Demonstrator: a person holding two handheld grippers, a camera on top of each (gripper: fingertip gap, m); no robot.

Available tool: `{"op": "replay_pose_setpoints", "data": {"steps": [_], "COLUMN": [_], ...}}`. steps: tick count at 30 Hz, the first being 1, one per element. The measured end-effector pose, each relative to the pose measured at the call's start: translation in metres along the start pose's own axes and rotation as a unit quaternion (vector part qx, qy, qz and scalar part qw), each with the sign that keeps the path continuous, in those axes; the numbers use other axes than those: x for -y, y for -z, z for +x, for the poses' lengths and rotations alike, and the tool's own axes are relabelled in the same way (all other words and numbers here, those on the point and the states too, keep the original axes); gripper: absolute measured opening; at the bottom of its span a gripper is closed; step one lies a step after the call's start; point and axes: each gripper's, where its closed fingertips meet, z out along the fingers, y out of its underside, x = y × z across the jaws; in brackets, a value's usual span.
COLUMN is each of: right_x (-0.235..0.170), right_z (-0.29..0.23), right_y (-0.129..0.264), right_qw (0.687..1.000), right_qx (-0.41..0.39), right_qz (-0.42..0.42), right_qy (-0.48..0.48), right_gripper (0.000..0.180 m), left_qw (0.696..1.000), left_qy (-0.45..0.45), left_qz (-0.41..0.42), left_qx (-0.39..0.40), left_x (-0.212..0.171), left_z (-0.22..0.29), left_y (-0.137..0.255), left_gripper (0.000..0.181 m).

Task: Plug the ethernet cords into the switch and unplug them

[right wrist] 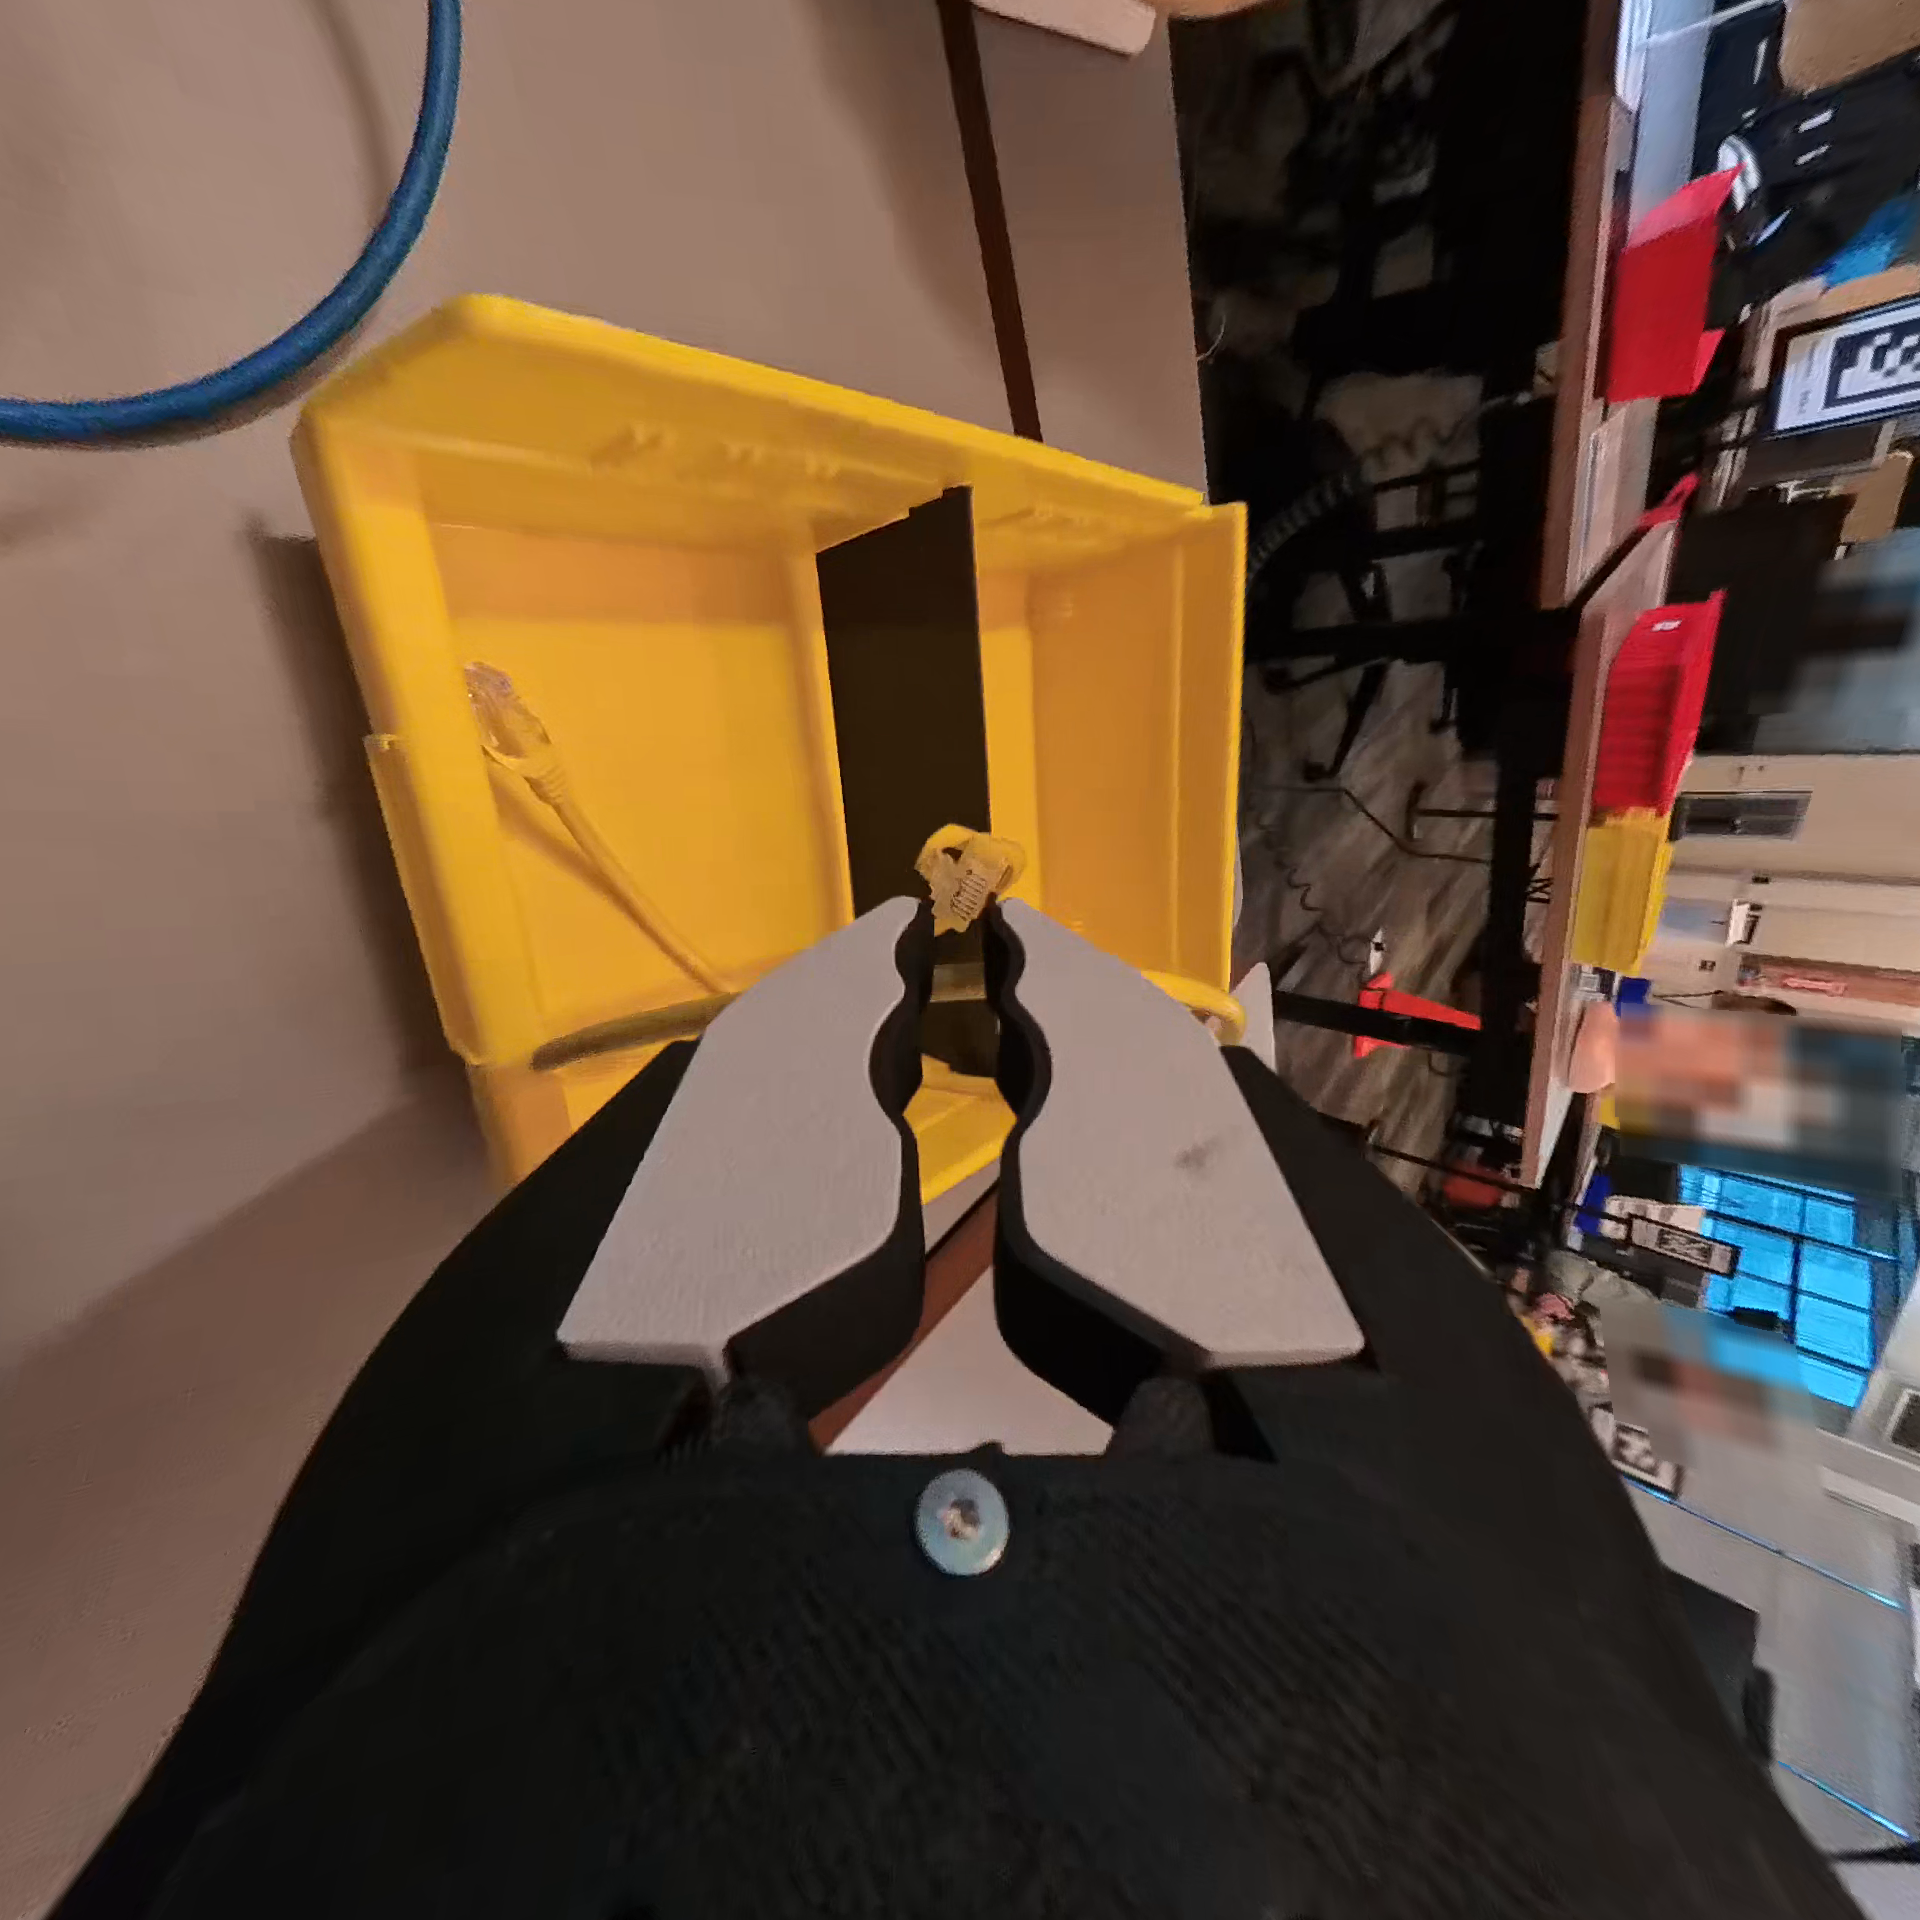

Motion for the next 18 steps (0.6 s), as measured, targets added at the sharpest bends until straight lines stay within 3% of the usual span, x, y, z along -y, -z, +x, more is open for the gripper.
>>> {"op": "replay_pose_setpoints", "data": {"steps": [2,4,9,11,14,18], "right_x": [-0.016,-0.036,-0.008,0.012,0.041,0.052], "right_z": [-0.005,-0.004,-0.007,0.005,0.008,-0.006], "right_y": [-0.002,-0.004,-0.004,0.006,0.027,0.040], "right_qw": [0.999,0.996,0.996,0.986,0.959,0.961], "right_qx": [0.018,0.015,0.000,-0.026,-0.003,0.004], "right_qz": [-0.047,-0.091,0.019,0.088,0.191,0.181], "right_qy": [0.011,0.003,-0.089,-0.140,-0.209,-0.208], "right_gripper": [0.010,0.026,0.038,0.042,0.041,0.042], "left_qw": [1.000,1.000,1.000,1.000,1.000,1.000], "left_qy": [0.000,0.002,0.002,0.001,0.003,0.004], "left_qz": [0.003,0.004,0.002,0.004,0.006,0.001], "left_qx": [0.001,0.000,-0.001,-0.001,0.000,0.000], "left_x": [0.000,0.000,-0.001,0.000,0.000,-0.003], "left_z": [0.000,-0.001,-0.001,0.000,-0.001,-0.002], "left_y": [0.001,0.001,0.000,0.001,0.001,0.000], "left_gripper": [0.073,0.073,0.073,0.073,0.073,0.073]}}
